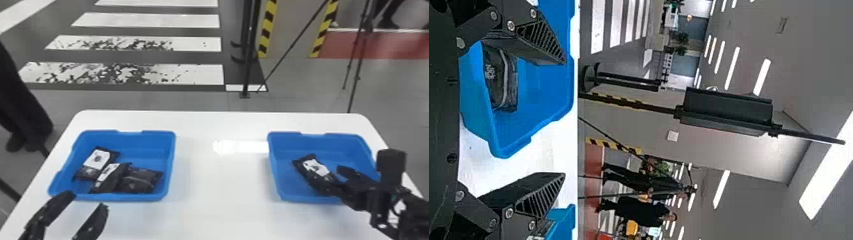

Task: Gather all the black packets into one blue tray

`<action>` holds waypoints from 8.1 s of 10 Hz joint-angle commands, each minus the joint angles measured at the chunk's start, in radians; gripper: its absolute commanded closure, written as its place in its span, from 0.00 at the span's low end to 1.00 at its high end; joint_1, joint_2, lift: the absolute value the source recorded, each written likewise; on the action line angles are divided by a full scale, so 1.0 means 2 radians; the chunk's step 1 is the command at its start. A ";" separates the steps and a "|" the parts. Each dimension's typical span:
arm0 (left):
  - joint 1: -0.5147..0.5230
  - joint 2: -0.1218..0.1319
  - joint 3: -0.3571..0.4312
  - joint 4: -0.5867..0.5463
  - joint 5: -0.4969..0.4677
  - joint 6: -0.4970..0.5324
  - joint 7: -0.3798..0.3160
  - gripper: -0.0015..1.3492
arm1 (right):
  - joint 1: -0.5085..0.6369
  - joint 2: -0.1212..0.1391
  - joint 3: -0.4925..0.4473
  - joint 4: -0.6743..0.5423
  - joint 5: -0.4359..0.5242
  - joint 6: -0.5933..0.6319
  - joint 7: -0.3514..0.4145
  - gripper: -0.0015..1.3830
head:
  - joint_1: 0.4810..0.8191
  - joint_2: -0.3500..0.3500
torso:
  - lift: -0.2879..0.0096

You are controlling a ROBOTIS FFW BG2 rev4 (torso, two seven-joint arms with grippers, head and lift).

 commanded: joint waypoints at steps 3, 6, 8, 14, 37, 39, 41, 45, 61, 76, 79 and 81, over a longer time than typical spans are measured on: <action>-0.007 0.005 -0.006 0.001 0.001 0.010 -0.001 0.20 | -0.003 0.000 -0.004 -0.027 0.043 0.066 -0.010 0.10 | 0.63 0.37 | 0.60; -0.016 0.008 -0.011 0.004 -0.002 0.013 -0.003 0.20 | -0.031 -0.004 0.009 0.009 0.052 0.076 -0.004 0.10 | 0.63 0.37 | 0.60; -0.019 0.009 -0.014 0.007 -0.002 0.018 -0.005 0.20 | -0.039 -0.006 0.009 0.020 0.057 0.087 -0.002 0.10 | 0.63 0.37 | 0.60; -0.035 0.011 -0.022 0.021 0.000 0.021 -0.010 0.22 | -0.081 -0.011 0.031 0.085 0.075 0.104 0.018 0.84 | 0.63 0.39 | 0.60; -0.388 0.043 -0.247 0.184 0.175 0.293 -0.094 0.35 | 0.075 -0.026 0.233 -0.325 -0.037 0.137 0.043 0.93 | 0.63 0.48 | 0.60; -0.393 0.041 -0.272 0.209 0.196 0.209 -0.084 0.91 | 0.075 -0.026 0.237 -0.325 -0.036 0.137 0.043 0.93 | 0.63 0.48 | 0.60; -0.391 0.041 -0.273 0.209 0.180 0.163 -0.080 0.89 | 0.077 -0.026 0.237 -0.326 -0.037 0.141 0.044 0.93 | 0.63 0.49 | 0.60; -0.390 0.042 -0.280 0.209 0.179 0.174 -0.090 0.89 | 0.075 -0.025 0.237 -0.326 -0.042 0.138 0.044 0.93 | 0.63 0.50 | 0.60; -0.305 0.064 0.009 0.173 -0.025 0.047 -0.099 0.83 | 0.213 0.029 0.043 -0.275 -0.129 0.036 -0.009 0.16 | 0.63 0.64 | 0.60; 0.080 -0.035 0.015 -0.007 0.034 -0.108 0.051 0.21 | 0.360 0.047 -0.032 -0.095 -0.220 -0.521 -0.101 0.16 | 0.63 0.43 | 0.60; 0.094 -0.042 0.013 -0.013 0.018 -0.111 0.066 0.21 | 0.387 0.047 -0.031 -0.106 -0.219 -0.545 -0.102 0.16 | 0.63 0.36 | 0.60; 0.094 -0.042 0.012 -0.013 0.014 -0.104 0.067 0.22 | 0.391 0.047 -0.031 -0.107 -0.222 -0.545 -0.103 0.16 | 0.63 0.36 | 0.60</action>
